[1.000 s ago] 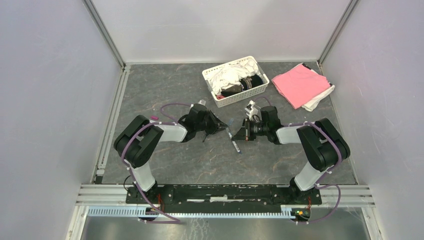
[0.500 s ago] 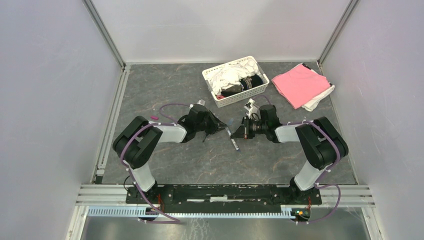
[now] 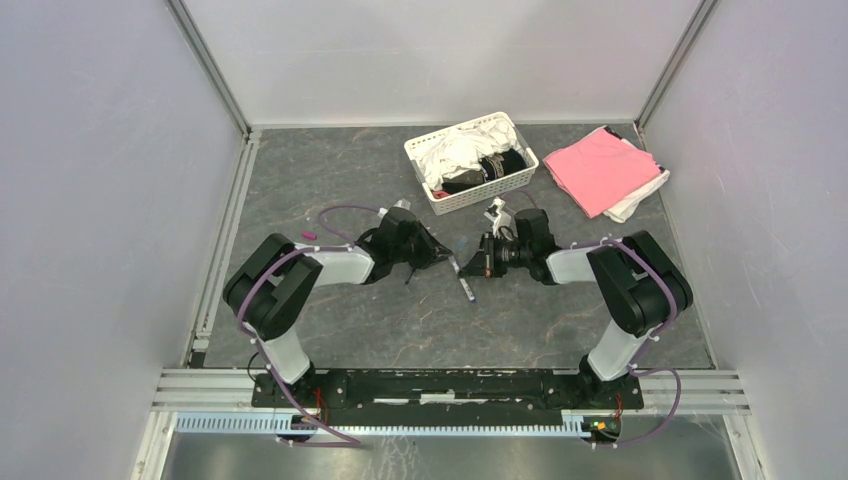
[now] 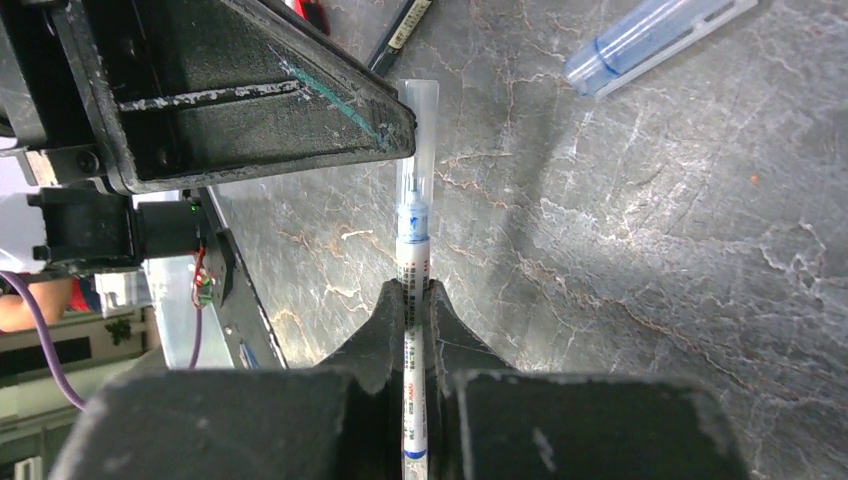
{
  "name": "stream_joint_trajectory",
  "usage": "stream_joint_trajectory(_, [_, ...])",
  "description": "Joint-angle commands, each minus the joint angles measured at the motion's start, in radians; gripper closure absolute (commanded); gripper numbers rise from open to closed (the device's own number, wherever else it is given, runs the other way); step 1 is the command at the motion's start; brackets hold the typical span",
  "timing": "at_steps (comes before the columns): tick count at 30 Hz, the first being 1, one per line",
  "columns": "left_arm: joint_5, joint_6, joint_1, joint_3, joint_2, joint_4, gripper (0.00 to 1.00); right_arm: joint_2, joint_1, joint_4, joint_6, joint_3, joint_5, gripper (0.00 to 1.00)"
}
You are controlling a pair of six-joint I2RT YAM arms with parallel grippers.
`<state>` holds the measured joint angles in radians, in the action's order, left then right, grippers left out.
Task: Insert the pens into the pen caps
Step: Insert the pen cap onto the pen.
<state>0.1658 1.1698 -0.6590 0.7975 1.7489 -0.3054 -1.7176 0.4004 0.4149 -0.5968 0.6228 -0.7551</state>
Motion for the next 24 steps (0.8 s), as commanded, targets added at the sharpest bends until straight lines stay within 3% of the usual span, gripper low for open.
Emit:
stream_joint_trajectory(1, [0.062,-0.071,-0.033,0.021,-0.055,0.048,0.93,0.008,0.005,0.035,0.097,0.06,0.049,1.0])
stream_joint_trajectory(9, [0.048,-0.1,-0.035,0.021,-0.1,0.08,0.86,0.005,0.004,0.058,0.159,0.05,0.025,1.0])
stream_joint_trajectory(24, [-0.082,-0.162,-0.027,0.008,-0.251,0.195,0.47,0.04,0.003,0.107,0.185,0.008,-0.031,1.0])
